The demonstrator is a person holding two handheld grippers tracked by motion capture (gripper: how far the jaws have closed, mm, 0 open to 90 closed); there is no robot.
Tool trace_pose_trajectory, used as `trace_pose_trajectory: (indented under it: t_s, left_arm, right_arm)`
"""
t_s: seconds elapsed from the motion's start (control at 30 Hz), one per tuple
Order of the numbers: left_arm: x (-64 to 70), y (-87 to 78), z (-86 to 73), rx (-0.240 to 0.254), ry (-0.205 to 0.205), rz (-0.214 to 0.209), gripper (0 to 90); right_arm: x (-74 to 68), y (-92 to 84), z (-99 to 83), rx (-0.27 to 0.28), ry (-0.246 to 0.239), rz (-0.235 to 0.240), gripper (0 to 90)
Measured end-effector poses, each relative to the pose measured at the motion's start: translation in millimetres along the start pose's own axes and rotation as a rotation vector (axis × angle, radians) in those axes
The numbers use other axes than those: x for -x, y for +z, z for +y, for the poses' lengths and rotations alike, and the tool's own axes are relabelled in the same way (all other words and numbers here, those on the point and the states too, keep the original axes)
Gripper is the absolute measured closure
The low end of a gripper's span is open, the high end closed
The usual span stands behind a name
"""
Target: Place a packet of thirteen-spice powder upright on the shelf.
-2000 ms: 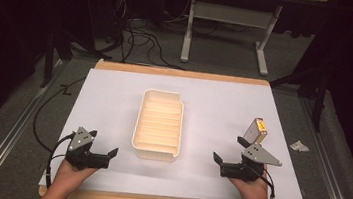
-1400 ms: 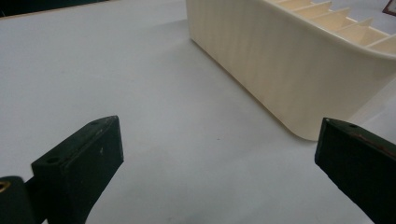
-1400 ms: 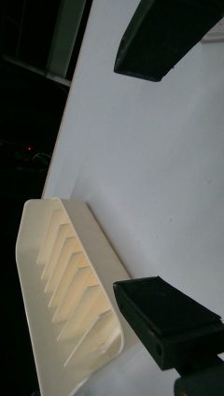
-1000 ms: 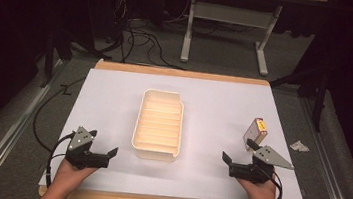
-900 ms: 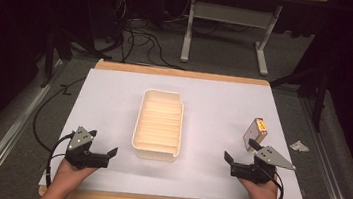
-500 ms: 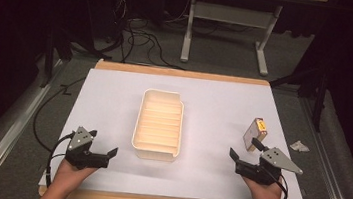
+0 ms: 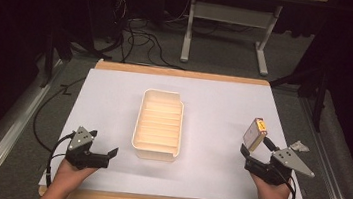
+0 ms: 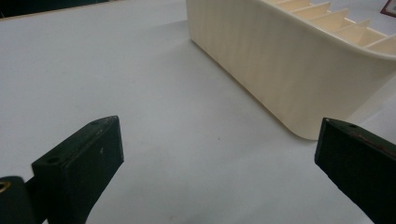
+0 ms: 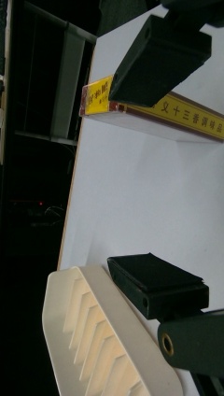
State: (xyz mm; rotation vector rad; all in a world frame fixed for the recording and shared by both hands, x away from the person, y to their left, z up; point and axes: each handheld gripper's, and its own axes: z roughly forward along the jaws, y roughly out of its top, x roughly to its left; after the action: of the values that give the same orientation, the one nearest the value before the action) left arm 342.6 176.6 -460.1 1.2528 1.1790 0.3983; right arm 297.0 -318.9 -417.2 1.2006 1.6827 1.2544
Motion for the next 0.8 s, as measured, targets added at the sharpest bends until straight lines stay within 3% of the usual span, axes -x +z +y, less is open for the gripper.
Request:
trace_pose_trajectory:
  t_s: [0.5, 0.8]
  left_arm:
    - [0.5, 1.4, -1.2, -0.006, 0.002, -0.003, 1.8]
    - [0.2, 2.4, -1.9, -0.011, 0.005, -0.002, 1.9]
  right_arm:
    - [19.2, 4.1, -4.3, -0.012, 0.026, -0.069, 18.5]
    - [34.7, 18.5, -8.6, -0.043, 0.052, -0.100, 19.5]
